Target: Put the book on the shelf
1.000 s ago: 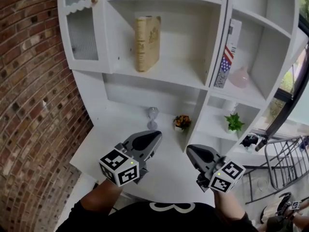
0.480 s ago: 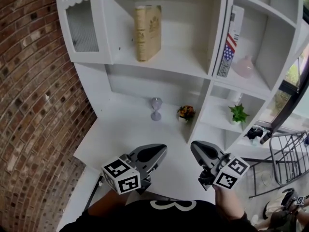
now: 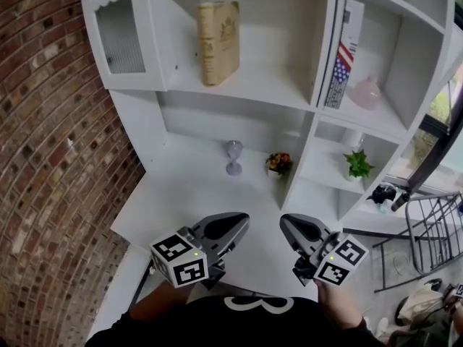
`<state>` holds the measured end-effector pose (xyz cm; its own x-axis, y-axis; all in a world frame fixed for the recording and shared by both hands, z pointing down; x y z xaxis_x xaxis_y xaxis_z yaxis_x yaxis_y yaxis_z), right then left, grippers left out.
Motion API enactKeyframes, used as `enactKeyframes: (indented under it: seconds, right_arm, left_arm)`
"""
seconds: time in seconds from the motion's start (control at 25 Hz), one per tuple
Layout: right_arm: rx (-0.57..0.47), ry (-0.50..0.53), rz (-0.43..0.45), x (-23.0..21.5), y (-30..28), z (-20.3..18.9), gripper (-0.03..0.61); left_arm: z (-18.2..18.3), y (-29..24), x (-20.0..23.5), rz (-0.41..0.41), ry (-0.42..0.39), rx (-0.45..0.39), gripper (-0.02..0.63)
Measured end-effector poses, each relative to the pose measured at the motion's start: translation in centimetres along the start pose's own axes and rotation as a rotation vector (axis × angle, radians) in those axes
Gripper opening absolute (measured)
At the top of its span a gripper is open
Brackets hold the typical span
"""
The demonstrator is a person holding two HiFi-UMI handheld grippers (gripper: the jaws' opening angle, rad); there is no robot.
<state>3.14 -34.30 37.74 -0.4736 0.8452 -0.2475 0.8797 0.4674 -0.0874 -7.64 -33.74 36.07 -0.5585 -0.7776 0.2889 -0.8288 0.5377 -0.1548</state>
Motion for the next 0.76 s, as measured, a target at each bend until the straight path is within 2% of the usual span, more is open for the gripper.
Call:
enactKeyframes:
  seconds: [0.36, 0.76]
  right_arm:
    - [0.016, 0.003, -0.005, -0.7, -0.7, -0.8, 0.009]
    - [0.05, 0.011, -0.013, -1.3, -2.1, -1.0, 0.009]
  left_arm:
    - [-0.2, -0.2, 1.5, 0.017, 0.035, 0.015, 0.003]
    - [-0.6, -0.1, 3.2, 0.017, 0.024, 0.031, 0.003]
Point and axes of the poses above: the fingertips, and each gripper's own axes: y backward along the fingers, x to its left, z out of its top, the point moved 2 cm from there along y, backward along the fingers, and after that the axes turned 11 degrees about x, right-handed, at the moved point
